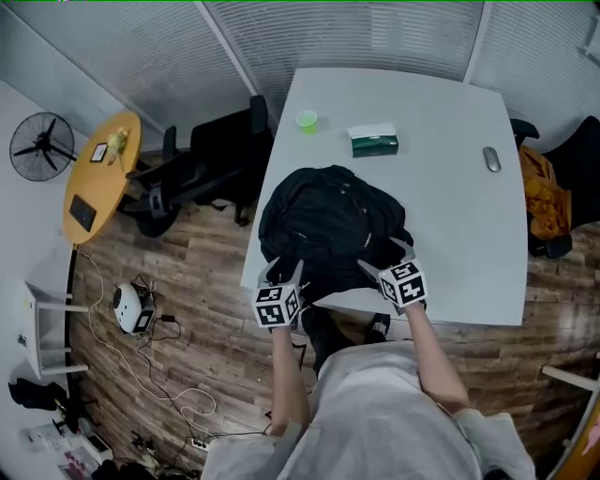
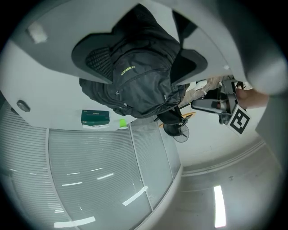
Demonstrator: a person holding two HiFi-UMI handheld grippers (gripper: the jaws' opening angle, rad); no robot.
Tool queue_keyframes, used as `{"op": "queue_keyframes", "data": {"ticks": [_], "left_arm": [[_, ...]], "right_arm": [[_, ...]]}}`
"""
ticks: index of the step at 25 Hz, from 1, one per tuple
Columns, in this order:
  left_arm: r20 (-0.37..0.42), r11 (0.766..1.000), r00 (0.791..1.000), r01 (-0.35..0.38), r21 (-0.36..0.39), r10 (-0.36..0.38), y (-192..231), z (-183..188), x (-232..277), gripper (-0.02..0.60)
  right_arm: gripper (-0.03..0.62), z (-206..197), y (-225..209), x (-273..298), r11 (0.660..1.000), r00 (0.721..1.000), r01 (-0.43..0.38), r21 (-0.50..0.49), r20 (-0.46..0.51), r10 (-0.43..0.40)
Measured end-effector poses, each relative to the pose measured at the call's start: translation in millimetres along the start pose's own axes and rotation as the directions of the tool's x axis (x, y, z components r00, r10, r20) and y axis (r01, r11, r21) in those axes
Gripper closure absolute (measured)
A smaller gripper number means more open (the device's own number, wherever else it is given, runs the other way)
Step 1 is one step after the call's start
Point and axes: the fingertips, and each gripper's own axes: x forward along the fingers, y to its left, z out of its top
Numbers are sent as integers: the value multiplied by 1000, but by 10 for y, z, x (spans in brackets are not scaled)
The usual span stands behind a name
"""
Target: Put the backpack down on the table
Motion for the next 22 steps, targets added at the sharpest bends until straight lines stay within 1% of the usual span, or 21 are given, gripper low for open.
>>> {"op": "queue_keyframes", "data": {"ticks": [1,3,6,9,14,16,18,22], "left_arm": [[6,1000,1000,-6,1,6,13,25,-20,366],[14,1000,1000,-16,6,16,29,69,-58,408],[15,1000,1000,-20,11,20,56,144,-93,437],[23,999,999,-27,24,27,105,227,-109,507],[30,999,999,-34,27,33,135,271,-92,535],[29,999,999,-30,31,29,97,272,-50,543],[23,999,999,-24,35,23,45,260,-22,572],[17,999,1000,5,35,-6,-48,272,31,577]], "right_arm": [[209,-2,-20,-1,1000,1000,-2,7,3,2],[241,4,-53,-1,1000,1000,-7,25,11,6],[283,49,-58,10,999,1000,-11,32,21,10],[338,127,-29,47,1000,999,-17,23,36,16],[416,189,1,93,999,998,-10,31,56,9],[436,210,-13,107,999,998,-6,38,62,4],[445,202,-21,106,999,998,-3,44,63,0],[498,168,-47,92,998,998,6,68,66,-11]]}}
